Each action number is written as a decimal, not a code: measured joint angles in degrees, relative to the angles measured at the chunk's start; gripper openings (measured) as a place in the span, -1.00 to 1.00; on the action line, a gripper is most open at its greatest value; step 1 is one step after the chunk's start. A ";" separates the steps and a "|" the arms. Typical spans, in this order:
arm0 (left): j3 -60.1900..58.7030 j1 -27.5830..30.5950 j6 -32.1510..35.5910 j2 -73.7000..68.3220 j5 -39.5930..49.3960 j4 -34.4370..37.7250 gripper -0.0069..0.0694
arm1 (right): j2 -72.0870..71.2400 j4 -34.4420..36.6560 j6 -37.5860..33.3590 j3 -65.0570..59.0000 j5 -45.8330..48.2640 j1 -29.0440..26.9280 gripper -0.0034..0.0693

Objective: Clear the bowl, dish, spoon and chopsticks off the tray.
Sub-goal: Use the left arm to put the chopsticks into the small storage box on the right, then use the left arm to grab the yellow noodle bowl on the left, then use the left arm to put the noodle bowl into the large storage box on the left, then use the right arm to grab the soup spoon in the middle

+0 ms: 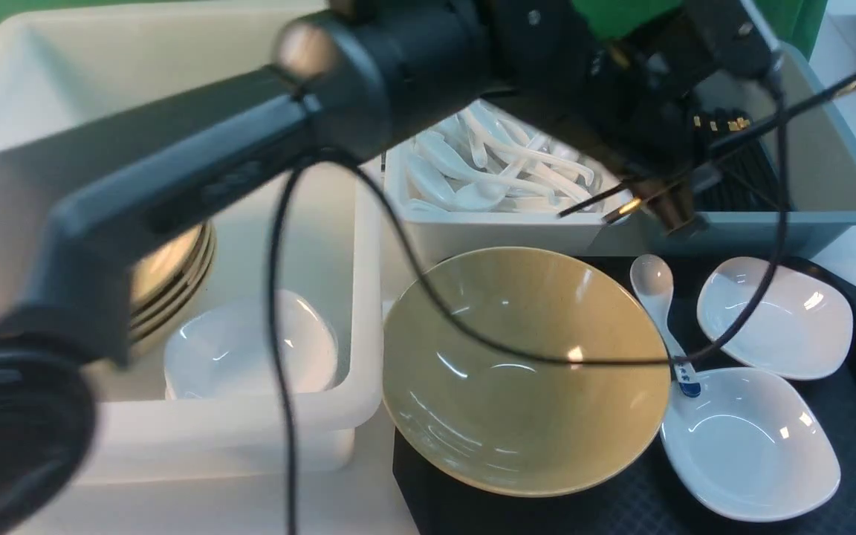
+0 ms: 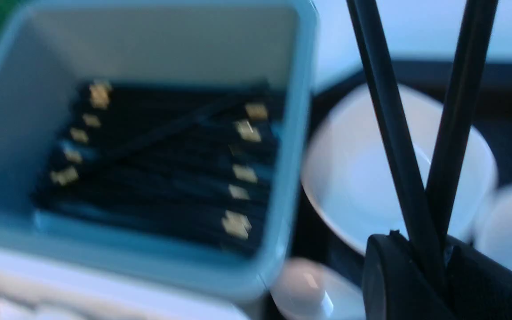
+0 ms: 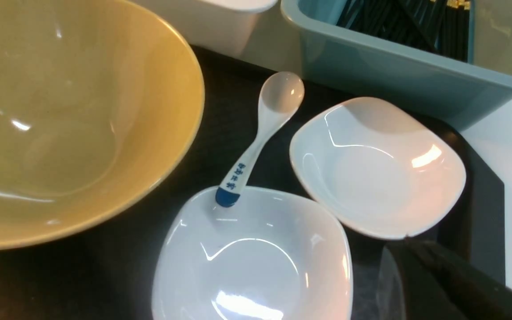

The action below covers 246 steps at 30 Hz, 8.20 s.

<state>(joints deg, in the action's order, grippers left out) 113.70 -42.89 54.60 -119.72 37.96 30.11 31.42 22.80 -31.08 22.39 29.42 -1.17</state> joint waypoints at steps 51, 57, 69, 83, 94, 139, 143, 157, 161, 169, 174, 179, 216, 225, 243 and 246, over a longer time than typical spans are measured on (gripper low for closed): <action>20.86 2.72 -39.42 1.53 34.00 -28.77 -0.84 | 0.00 0.53 1.30 -0.87 0.71 5.96 -0.81; -2.31 2.83 -41.65 13.88 33.90 -29.59 -0.83 | 0.00 0.58 1.30 -1.14 0.81 6.14 -0.80; -19.80 6.84 -43.91 11.97 22.17 -30.85 -0.07 | 0.00 0.58 1.30 -1.14 0.18 6.14 -0.78; -19.80 6.78 -43.10 3.66 12.76 -32.36 0.26 | 0.00 0.58 1.30 -1.14 -0.88 6.14 -0.78; -19.84 6.74 -42.65 1.60 12.83 -26.96 0.02 | 0.00 0.58 1.30 -1.14 -1.74 6.14 -0.74; -11.33 20.18 -20.23 6.57 31.09 12.29 -0.81 | 0.00 0.64 1.30 -1.14 -1.74 6.14 -0.69; -11.33 23.22 -19.01 13.53 31.29 12.63 -0.81 | 0.00 0.64 1.30 -1.14 -1.68 6.14 -0.68; -29.04 56.59 -17.78 39.83 24.88 11.07 -0.81 | 0.00 0.64 1.30 -1.16 -4.20 7.96 -0.64; -39.64 64.53 -18.03 42.04 17.72 12.31 -0.81 | 0.00 0.64 1.30 -2.00 -5.25 7.96 -0.64; -52.46 70.43 -17.95 42.09 2.32 13.08 -0.81 | 0.00 0.70 1.30 -3.30 -6.87 8.01 -0.64; -53.43 70.43 -19.23 42.09 -2.17 12.07 -0.81 | 0.00 0.76 1.30 -3.30 -6.87 8.01 -0.63; -53.43 70.62 -20.76 42.09 -3.26 11.58 -0.81 | 0.00 0.77 1.30 -3.30 -6.87 8.01 -0.62; -52.79 73.22 -11.65 42.93 -4.68 17.33 -0.63 | 0.00 0.82 7.67 -3.30 -6.80 8.01 -0.51; -52.79 73.22 -9.81 31.00 1.55 19.15 -0.84 | 0.00 0.82 7.44 -3.30 -6.80 8.01 -0.49; -56.79 46.73 8.53 64.90 1.17 28.23 -0.84 | 13.82 -0.86 8.90 9.20 11.11 8.01 -0.13; -62.66 40.13 14.34 68.16 -1.30 28.23 -0.84 | 21.02 -3.20 9.40 13.20 12.05 8.01 0.08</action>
<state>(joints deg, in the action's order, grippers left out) 51.05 -2.76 68.94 -51.56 36.66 58.34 52.44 19.60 -21.68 35.59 41.46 6.84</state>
